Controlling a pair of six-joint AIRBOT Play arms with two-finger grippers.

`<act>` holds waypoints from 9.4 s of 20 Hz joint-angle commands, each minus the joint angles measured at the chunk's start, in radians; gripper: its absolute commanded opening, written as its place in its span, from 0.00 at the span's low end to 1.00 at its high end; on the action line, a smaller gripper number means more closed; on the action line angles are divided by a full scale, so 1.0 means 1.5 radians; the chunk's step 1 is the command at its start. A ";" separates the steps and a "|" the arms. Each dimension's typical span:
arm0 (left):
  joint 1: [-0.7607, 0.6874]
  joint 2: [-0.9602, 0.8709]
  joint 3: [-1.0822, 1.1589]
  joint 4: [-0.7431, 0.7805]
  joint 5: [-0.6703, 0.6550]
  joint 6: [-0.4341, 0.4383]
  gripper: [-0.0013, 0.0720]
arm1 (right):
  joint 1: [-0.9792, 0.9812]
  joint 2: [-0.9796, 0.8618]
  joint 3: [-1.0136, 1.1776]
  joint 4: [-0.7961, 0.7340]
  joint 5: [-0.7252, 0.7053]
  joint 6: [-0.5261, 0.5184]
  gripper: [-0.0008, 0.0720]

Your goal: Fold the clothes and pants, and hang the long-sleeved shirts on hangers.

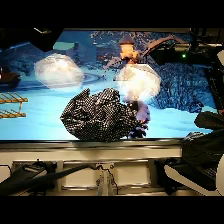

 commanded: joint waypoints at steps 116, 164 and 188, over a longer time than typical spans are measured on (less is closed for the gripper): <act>0.092 0.472 -0.573 0.008 -0.381 0.105 0.03 | 0.176 -0.341 -0.089 0.162 -0.093 -0.116 0.89; 0.090 0.561 -0.573 -0.168 0.314 0.107 0.03 | -0.061 -0.103 0.218 -0.009 -0.106 0.103 0.04; 0.091 0.349 -0.592 0.253 0.384 -0.142 0.03 | 0.619 -0.126 -0.141 -0.058 -0.110 0.164 0.70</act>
